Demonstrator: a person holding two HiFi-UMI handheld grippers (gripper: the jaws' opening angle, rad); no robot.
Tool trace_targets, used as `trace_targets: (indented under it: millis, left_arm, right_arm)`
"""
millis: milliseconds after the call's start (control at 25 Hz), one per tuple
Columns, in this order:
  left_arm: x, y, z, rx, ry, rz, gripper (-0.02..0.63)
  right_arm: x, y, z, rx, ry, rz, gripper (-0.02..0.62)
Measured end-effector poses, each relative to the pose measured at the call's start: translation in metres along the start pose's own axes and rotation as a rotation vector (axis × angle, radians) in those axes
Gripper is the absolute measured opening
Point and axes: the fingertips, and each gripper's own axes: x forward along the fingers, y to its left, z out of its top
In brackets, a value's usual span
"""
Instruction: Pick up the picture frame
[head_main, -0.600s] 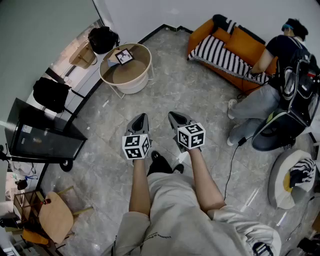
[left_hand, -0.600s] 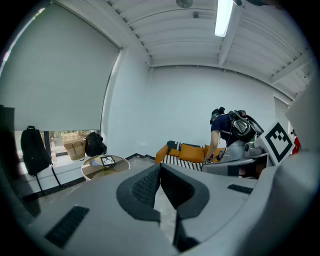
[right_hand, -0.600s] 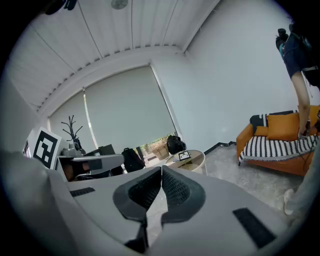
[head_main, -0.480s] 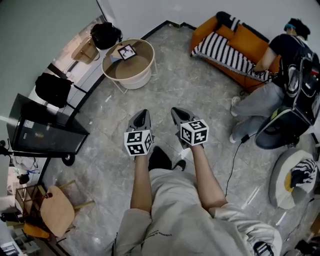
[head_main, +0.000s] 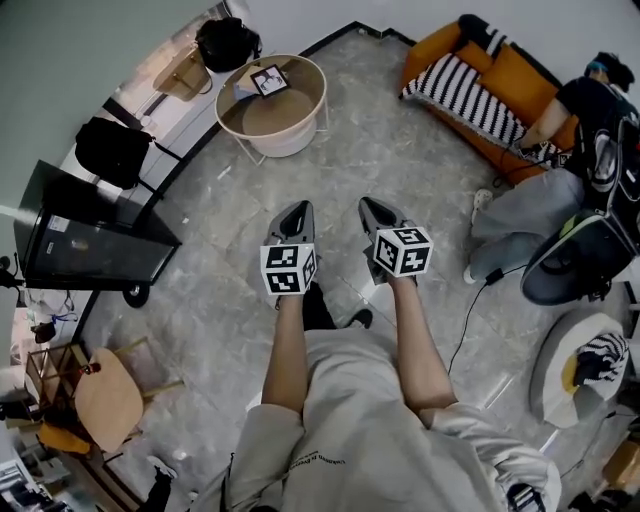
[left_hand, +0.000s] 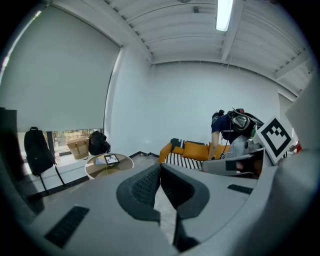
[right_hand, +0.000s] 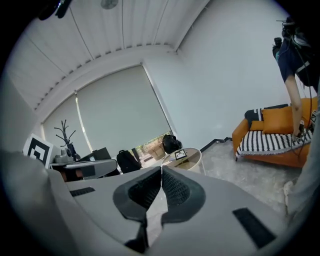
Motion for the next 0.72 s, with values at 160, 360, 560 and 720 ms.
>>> trace_targets:
  millis: [160,360,560,720]
  left_arm:
    - [0.013,0.029,0.018,-0.025,-0.025,0.013,0.02]
    - [0.037,0.07,0.045,-0.07,-0.066,0.017,0.02]
    - [0.066,0.096,0.067,-0.099,-0.078,-0.04,0.02]
    - [0.08,0.121,0.075,-0.121,-0.078,-0.066,0.02]
  right_arm:
    - [0.023,0.004,0.015,0.001,0.009,0.012,0.035]
    - [0.053,0.008,0.038,0.0,0.009,0.031,0.035]
    - [0.084,0.003,0.068,-0.005,-0.003,0.022,0.035]
    - [0.115,0.008,0.079,-0.048,0.045,0.022,0.035]
